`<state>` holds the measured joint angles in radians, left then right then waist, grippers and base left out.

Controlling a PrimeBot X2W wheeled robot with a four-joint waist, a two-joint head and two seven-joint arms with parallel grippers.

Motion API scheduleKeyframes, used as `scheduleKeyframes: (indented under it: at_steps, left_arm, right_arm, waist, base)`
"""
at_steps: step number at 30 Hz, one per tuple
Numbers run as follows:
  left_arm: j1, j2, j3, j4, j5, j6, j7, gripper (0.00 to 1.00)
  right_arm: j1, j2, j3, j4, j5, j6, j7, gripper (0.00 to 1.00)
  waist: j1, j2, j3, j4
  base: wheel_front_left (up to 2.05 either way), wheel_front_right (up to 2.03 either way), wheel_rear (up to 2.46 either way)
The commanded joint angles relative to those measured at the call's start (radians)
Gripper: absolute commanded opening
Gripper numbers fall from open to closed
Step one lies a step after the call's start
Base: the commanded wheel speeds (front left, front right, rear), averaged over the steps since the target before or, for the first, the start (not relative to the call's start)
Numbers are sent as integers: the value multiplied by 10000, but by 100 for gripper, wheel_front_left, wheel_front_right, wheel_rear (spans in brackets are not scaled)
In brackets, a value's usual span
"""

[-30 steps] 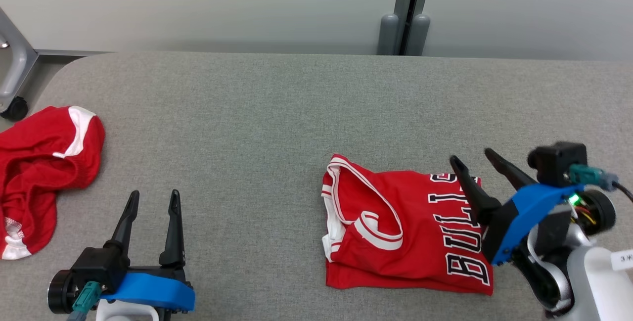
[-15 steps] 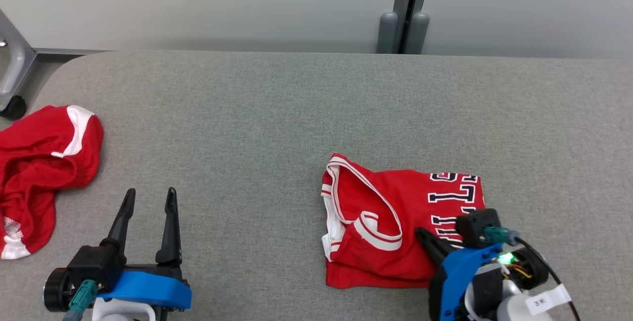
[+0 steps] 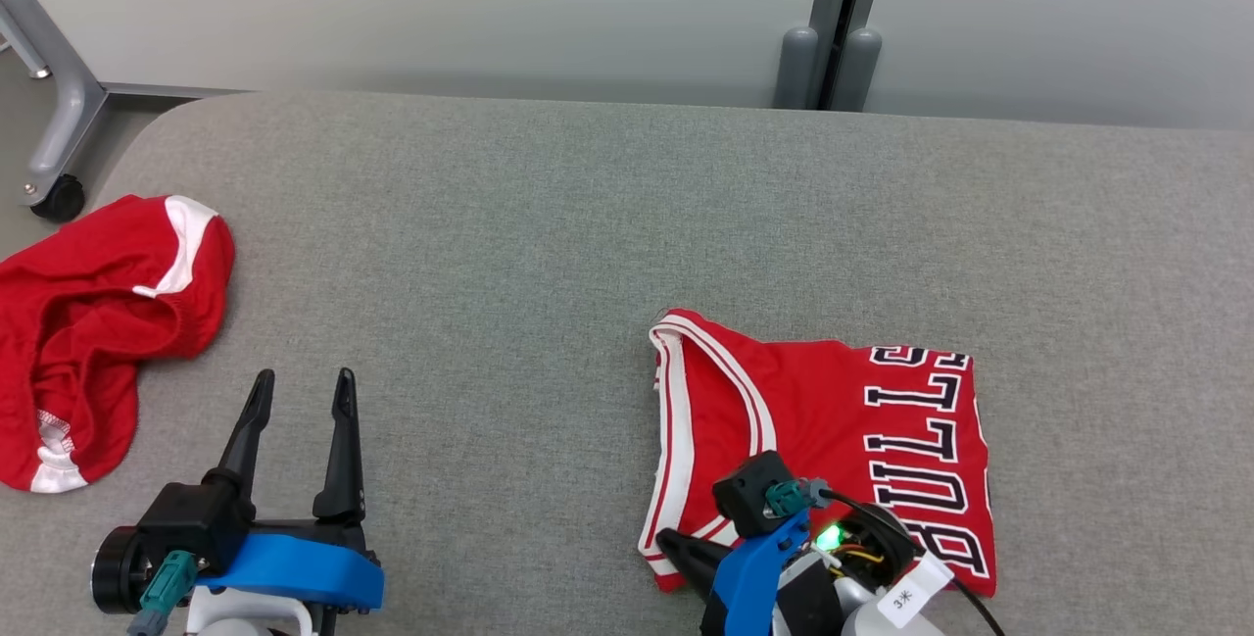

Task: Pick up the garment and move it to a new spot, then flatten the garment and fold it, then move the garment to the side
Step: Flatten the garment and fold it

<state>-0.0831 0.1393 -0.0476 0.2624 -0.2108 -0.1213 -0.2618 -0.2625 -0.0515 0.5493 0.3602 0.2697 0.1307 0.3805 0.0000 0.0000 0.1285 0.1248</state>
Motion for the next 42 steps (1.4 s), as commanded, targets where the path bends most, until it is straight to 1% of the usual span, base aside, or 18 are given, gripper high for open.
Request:
scheduleKeyframes:
  at_steps: [1,5,7,8,9,11,13,16,19,23,25,28,32,42]
  left_arm:
    - [-36,5,29,2,32,-27,-44,100]
    - [58,28,127,-1,17,-28,-45,100]
    - [96,42,180,-16,19,-25,-45,100]
    - [112,42,201,-24,20,-23,-45,100]
    - [130,45,226,-31,18,-17,-45,100]
    - [172,31,266,-56,13,-4,-45,100]
    - [253,9,302,-101,8,14,-45,100]
    - [392,-25,404,-193,6,77,-45,100]
    - [506,-62,469,-272,25,134,-44,100]
    - [607,-73,486,-311,75,184,-44,100]
    - [627,-75,471,-318,87,196,-45,100]
    - [684,-53,422,-283,108,198,-45,100]
    - [790,-22,356,-148,79,203,-39,100]
    - [1222,55,208,94,5,247,119,100]
  right_arm:
    - [-71,5,94,-78,233,1,-50,0]
    - [-129,7,540,-690,1300,1,-468,0]
    - [-80,-3,363,-1194,1860,1,-1008,0]
    - [-97,4,388,-1427,1982,2,-1253,49]
    - [-49,4,168,-1671,2174,1,-1587,100]
    - [106,-21,-352,-2117,2289,1,-2247,100]
    - [330,-13,-1020,-2473,2102,1,-2855,100]
    - [660,-31,-2222,-3015,1473,1,-3698,100]
    - [1049,-24,-3572,-3394,760,1,-4286,100]
    - [1523,-70,-5177,-3484,-418,1,-4401,100]
    - [1709,-64,-5740,-3441,-762,1,-4327,100]
    - [1986,-97,-6211,-3277,-929,1,-4171,100]
    - [2274,-232,-6445,-3028,-953,1,-4243,100]
    - [2738,-166,-6202,-2626,-744,1,-4319,100]
  waist:
    - [0,0,-8,4]
    - [0,0,-61,-27]
    - [0,0,-108,-60]
    - [0,0,-130,-79]
    - [0,0,-159,-112]
    - [0,0,-224,-183]
    - [0,0,-294,-261]
    - [0,0,-404,-397]
    - [0,0,-500,-525]
    - [0,0,-639,-679]
    - [0,0,-683,-728]
    - [0,0,-739,-786]
    - [0,0,-887,-876]
    - [0,0,-1416,-1046]
  base:
    - [0,0,0]
    - [0,0,0]
    - [0,0,0]
    - [0,0,0]
    - [0,0,0]
    - [0,0,0]
    - [0,0,0]
    - [0,0,0]
    - [0,0,0]
    - [0,0,0]
    - [0,0,0]
    - [0,0,0]
    - [0,0,0]
    - [0,0,0]
